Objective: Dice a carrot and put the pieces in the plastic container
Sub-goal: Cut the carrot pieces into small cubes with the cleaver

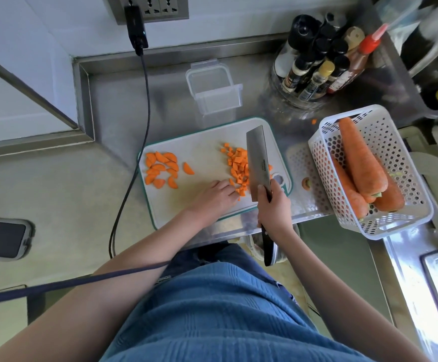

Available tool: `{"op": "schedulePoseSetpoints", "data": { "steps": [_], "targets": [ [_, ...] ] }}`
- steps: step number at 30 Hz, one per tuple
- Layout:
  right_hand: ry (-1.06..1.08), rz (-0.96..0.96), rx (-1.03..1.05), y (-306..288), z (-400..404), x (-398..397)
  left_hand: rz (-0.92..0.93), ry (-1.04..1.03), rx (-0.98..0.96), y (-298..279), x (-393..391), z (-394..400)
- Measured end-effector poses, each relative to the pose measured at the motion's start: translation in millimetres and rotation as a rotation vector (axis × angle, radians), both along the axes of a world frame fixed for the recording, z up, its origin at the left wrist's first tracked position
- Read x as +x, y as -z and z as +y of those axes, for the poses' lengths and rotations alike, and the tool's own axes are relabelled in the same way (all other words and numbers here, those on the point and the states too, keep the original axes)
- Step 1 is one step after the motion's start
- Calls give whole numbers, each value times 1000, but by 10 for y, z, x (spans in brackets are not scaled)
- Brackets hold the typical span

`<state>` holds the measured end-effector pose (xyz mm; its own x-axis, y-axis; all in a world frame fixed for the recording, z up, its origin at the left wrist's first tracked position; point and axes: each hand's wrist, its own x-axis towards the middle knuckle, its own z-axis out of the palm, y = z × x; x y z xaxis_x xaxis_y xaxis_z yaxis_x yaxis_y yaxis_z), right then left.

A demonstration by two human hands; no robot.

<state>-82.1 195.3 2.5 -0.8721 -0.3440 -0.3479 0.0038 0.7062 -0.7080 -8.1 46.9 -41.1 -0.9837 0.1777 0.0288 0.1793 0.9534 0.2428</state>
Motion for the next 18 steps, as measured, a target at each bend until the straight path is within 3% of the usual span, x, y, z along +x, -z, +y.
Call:
{"op": "schedulePoseSetpoints", "data": {
  "steps": [4,12,18],
  "targets": [
    [-30,41,13,-23,29,27,62,-144,5,-23,-174,17],
    [-64,27,1,-40,-24,26,140,-486,318,-59,53,-236],
    [-151,-8,30,-44,-149,63,-129,-516,418,43,496,-346]
  ]
}}
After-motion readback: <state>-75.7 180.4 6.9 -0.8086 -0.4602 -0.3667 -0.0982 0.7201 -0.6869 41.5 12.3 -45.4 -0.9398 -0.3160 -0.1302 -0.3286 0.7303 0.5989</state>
